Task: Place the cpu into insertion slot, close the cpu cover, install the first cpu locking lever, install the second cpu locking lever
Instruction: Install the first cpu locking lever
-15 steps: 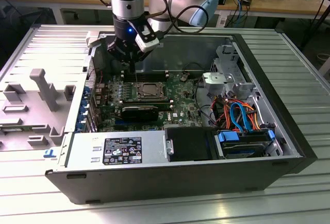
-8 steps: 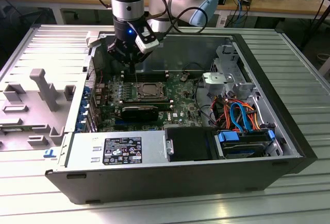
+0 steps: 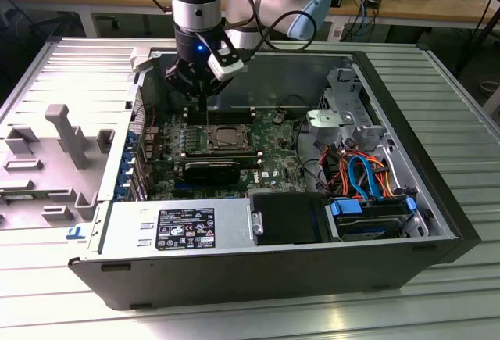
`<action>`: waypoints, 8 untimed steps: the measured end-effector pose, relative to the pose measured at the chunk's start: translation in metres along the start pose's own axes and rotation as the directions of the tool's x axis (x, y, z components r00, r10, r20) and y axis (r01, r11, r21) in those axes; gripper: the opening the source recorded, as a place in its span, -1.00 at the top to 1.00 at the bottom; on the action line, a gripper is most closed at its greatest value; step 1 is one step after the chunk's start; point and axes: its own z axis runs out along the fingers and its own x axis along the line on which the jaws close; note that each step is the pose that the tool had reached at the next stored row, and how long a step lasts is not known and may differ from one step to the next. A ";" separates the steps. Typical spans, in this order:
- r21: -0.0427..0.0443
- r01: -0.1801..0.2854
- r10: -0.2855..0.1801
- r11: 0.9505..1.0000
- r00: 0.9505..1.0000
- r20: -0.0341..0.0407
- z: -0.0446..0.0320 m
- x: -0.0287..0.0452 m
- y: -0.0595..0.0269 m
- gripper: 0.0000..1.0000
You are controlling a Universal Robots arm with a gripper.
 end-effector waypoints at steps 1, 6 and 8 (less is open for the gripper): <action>-0.001 0.000 0.000 1.000 1.000 0.001 -0.0018 -0.0002 0.0001 0.79; -0.002 0.000 0.000 1.000 1.000 -0.001 -0.0106 -0.0009 -0.0002 0.79; -0.002 0.000 0.000 1.000 1.000 -0.004 -0.0090 -0.0028 -0.0004 0.79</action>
